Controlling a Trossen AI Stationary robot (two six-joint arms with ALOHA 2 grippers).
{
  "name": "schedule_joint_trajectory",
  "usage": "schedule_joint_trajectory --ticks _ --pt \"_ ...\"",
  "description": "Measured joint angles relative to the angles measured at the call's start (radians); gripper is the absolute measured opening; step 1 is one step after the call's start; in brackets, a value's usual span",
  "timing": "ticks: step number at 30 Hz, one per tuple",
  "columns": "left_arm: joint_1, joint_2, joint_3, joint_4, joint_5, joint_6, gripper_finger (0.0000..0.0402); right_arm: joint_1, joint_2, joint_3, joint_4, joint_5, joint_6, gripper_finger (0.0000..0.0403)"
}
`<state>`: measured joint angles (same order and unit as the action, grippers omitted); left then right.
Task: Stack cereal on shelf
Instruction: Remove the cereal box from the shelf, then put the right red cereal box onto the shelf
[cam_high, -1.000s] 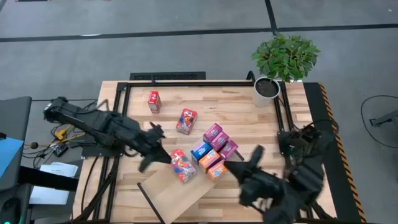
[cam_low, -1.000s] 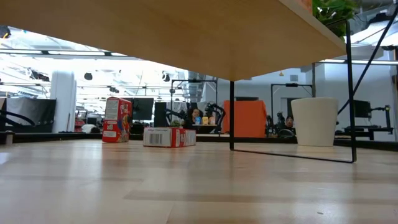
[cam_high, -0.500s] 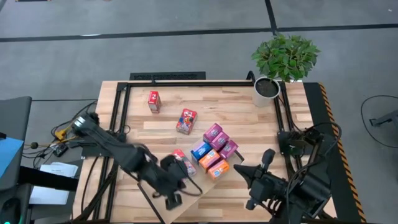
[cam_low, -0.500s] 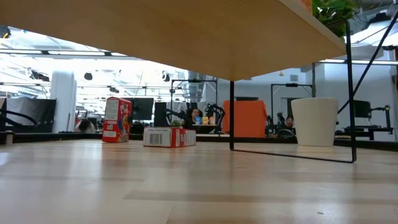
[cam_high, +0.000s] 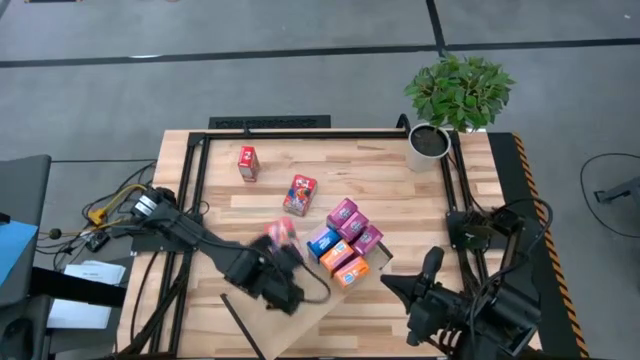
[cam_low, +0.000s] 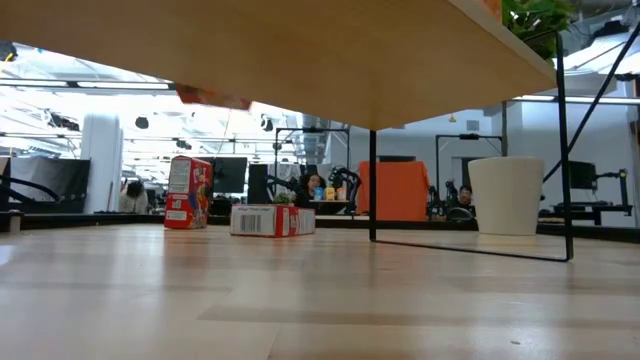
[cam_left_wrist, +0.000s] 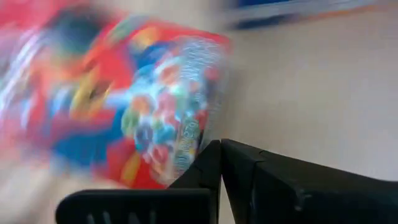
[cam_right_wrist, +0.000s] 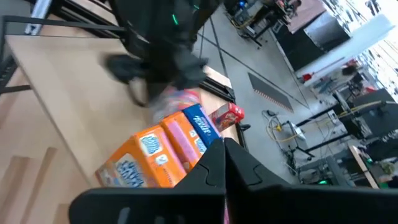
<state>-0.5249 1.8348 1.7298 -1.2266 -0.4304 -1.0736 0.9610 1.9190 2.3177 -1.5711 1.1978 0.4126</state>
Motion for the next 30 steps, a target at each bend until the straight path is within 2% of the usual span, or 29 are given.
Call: schedule_joint_trajectory --ticks 3,5,11,15,18,21,23,27,30 --pt "0.02 -0.028 0.022 -0.253 -0.093 -0.12 0.0 0.016 0.0 0.0 0.0 -0.001 -0.003 0.0016" --pt "0.021 -0.064 0.032 -0.357 -0.152 -0.176 0.0 0.023 0.0 0.0 0.0 -0.002 -0.01 0.0019" --pt "0.048 -0.248 0.036 -0.281 -0.238 -0.111 0.0 0.047 -0.001 0.0 0.0 -0.027 -0.018 0.0016" --pt "0.075 -0.338 0.034 -0.253 -0.265 -0.064 0.0014 0.062 -0.014 0.0 0.0 -0.042 0.063 0.003" --pt "0.091 -0.373 0.034 -0.26 -0.23 0.017 0.0057 0.067 -0.041 0.0 0.0 -0.134 0.152 0.0055" --pt "0.101 -0.371 0.008 -0.259 -0.222 0.045 0.0121 0.067 -0.052 0.001 0.0 -0.259 0.232 0.0084" --pt "0.125 -0.369 -0.039 -0.252 -0.18 0.043 0.0169 0.064 -0.054 0.0 0.0 -0.314 0.278 0.0105" --pt "0.19 -0.379 -0.234 -0.222 -0.154 0.027 0.0248 0.039 -0.056 -0.012 0.002 -0.338 0.351 0.0152" --pt "0.239 -0.448 -0.431 -0.077 -0.097 0.085 0.0268 0.007 -0.059 -0.06 0.0 -0.35 0.428 0.0176"
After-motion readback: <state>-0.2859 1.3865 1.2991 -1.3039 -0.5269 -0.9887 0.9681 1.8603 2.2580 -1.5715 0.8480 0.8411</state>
